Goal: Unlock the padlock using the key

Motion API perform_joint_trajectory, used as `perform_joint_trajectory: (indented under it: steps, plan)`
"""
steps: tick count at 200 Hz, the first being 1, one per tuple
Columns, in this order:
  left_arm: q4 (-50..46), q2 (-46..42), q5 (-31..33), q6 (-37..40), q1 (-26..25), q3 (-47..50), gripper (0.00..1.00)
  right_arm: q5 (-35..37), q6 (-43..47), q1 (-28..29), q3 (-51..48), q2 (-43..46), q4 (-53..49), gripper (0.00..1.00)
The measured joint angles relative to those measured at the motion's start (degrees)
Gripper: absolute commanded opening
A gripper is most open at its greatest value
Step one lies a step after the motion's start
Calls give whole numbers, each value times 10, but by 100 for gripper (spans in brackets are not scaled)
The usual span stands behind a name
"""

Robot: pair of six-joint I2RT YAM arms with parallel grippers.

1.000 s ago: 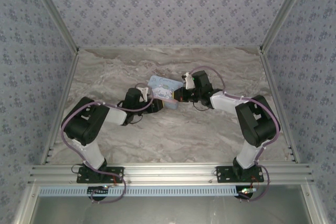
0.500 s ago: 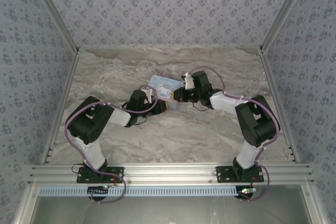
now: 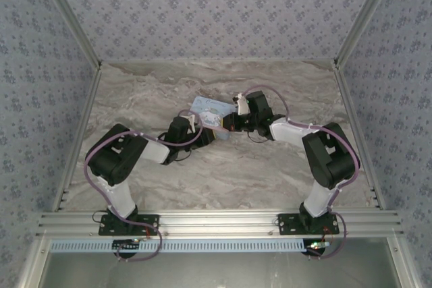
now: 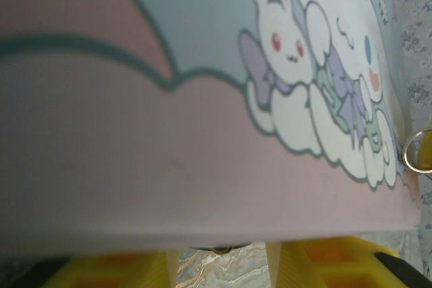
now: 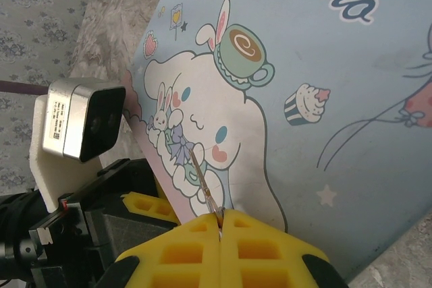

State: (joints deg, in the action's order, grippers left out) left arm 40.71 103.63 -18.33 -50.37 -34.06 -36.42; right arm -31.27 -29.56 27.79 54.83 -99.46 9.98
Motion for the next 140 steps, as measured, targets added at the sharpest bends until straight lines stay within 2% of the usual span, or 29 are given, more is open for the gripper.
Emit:
perform_joint_trajectory:
  steps: [74,140]
  plan:
    - [12,2,34,-38,-2,3,36,0,0,2,0,-1,2,0]
    - [17,7,46,-48,-2,3,28,0,0,4,0,-1,3,0]
